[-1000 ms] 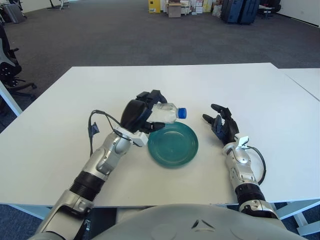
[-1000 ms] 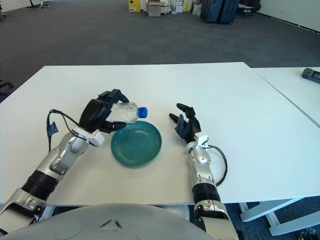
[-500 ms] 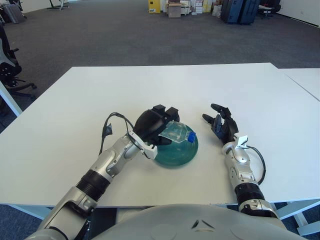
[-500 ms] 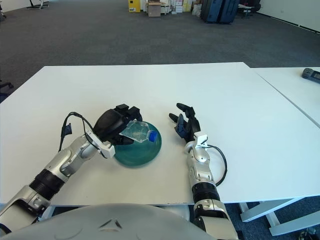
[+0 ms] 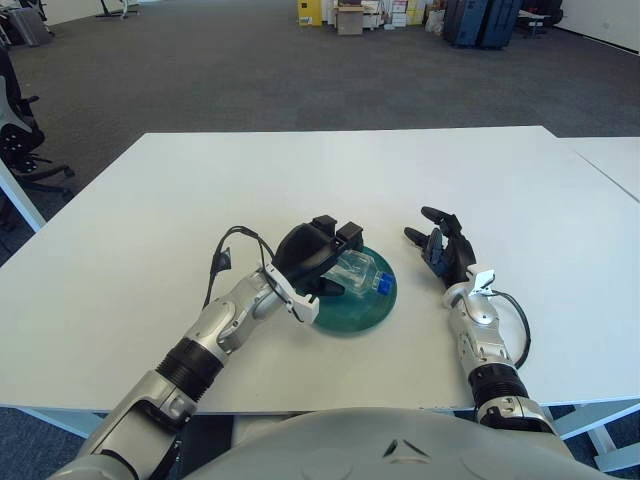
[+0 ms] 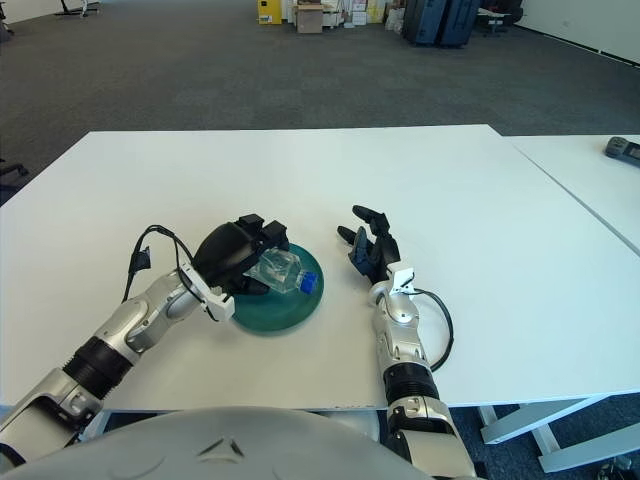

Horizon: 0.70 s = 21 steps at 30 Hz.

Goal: Put the bottle into the plate.

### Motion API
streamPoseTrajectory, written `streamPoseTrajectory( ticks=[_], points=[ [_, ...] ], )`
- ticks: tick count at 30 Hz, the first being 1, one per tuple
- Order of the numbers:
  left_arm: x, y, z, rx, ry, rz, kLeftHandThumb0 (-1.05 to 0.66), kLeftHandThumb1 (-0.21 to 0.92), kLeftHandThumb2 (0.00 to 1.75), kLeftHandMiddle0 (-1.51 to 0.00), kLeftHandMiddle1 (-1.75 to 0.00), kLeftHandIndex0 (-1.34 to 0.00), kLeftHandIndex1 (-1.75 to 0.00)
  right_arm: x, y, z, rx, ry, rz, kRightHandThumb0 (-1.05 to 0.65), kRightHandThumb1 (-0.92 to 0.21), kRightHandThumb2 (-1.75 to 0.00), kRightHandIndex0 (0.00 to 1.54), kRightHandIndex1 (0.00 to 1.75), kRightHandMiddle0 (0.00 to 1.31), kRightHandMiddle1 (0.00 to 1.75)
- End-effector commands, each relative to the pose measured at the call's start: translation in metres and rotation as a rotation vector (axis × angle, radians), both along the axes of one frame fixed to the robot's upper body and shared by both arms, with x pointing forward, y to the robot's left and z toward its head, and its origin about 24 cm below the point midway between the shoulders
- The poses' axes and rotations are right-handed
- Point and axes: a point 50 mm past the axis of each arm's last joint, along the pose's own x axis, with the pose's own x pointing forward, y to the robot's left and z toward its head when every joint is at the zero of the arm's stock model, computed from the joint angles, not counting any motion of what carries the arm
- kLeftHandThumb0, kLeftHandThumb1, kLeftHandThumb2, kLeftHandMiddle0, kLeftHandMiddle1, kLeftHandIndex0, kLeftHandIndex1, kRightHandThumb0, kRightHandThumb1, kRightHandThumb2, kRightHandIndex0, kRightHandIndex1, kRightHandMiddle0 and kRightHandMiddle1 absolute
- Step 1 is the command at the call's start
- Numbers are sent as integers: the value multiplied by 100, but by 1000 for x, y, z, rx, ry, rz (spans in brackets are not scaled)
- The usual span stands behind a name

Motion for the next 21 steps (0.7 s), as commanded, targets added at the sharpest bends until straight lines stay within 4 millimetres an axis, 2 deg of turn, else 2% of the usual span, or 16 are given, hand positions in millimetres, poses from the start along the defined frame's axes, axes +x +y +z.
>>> streamPoseTrajectory(
  ticks=[1, 6, 13, 21],
  points=[
    [7, -1, 9, -1, -38, -6, -43, 45, 114, -122, -175, -51, -175, -17, 5, -26, 19, 151, -3, -78, -92, -97, 65, 21, 5, 93],
    [5, 0, 13, -45, -9, -21, -43, 46, 114, -120, -175, -50, -175, -18, 6, -26, 20, 152, -9, -77, -92, -97, 66, 22, 5, 93],
    [3, 5, 21, -119, 61, -73, -44, 46, 113, -101, -175, -50, -175, -18, 6, -26, 11, 155, -11, -75, -92, -95, 63, 22, 3, 92],
    [4, 12, 25, -181, 157, -113, -39, 68, 81, -63, -175, -38, -170, -18, 7, -26, 1, 155, -14, -73, -92, -91, 62, 22, 1, 92]
  ],
)
